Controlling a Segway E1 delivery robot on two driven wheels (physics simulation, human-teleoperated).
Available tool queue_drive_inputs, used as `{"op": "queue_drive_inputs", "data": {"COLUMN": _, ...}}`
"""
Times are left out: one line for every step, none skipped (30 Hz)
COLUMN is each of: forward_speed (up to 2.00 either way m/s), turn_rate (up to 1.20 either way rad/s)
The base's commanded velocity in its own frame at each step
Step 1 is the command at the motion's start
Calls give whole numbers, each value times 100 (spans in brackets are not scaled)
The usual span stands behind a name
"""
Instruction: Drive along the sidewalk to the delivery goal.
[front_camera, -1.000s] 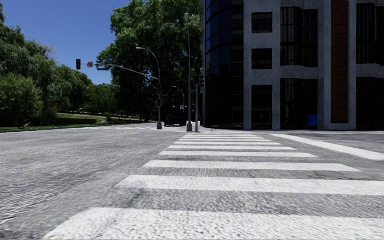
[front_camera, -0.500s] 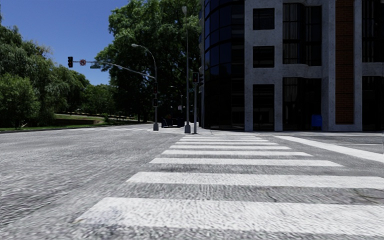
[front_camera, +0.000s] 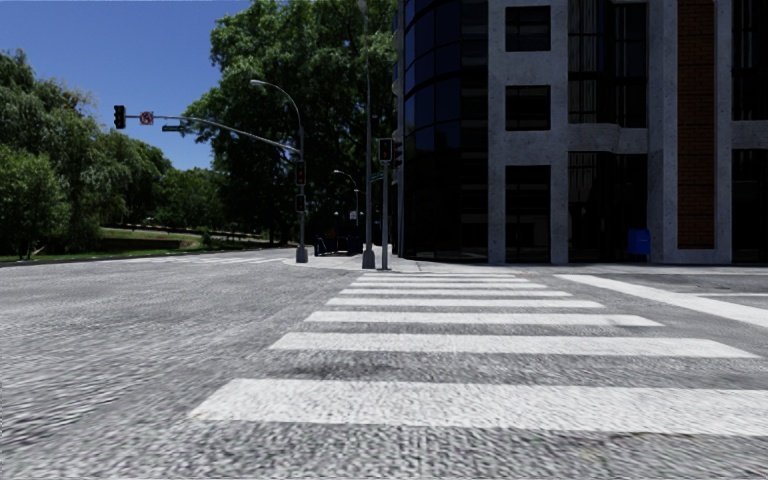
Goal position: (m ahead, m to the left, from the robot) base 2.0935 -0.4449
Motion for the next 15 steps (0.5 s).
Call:
{"op": "queue_drive_inputs", "data": {"forward_speed": 145, "turn_rate": -20}}
{"op": "queue_drive_inputs", "data": {"forward_speed": 145, "turn_rate": -20}}
{"op": "queue_drive_inputs", "data": {"forward_speed": 144, "turn_rate": -26}}
{"op": "queue_drive_inputs", "data": {"forward_speed": 144, "turn_rate": -25}}
{"op": "queue_drive_inputs", "data": {"forward_speed": 143, "turn_rate": -13}}
{"op": "queue_drive_inputs", "data": {"forward_speed": 143, "turn_rate": -13}}
{"op": "queue_drive_inputs", "data": {"forward_speed": 143, "turn_rate": -2}}
{"op": "queue_drive_inputs", "data": {"forward_speed": 143, "turn_rate": 0}}
{"op": "queue_drive_inputs", "data": {"forward_speed": 143, "turn_rate": 0}}
{"op": "queue_drive_inputs", "data": {"forward_speed": 143, "turn_rate": 0}}
{"op": "queue_drive_inputs", "data": {"forward_speed": 143, "turn_rate": 0}}
{"op": "queue_drive_inputs", "data": {"forward_speed": 143, "turn_rate": 0}}
{"op": "queue_drive_inputs", "data": {"forward_speed": 143, "turn_rate": 0}}
{"op": "queue_drive_inputs", "data": {"forward_speed": 143, "turn_rate": 0}}
{"op": "queue_drive_inputs", "data": {"forward_speed": 143, "turn_rate": 0}}
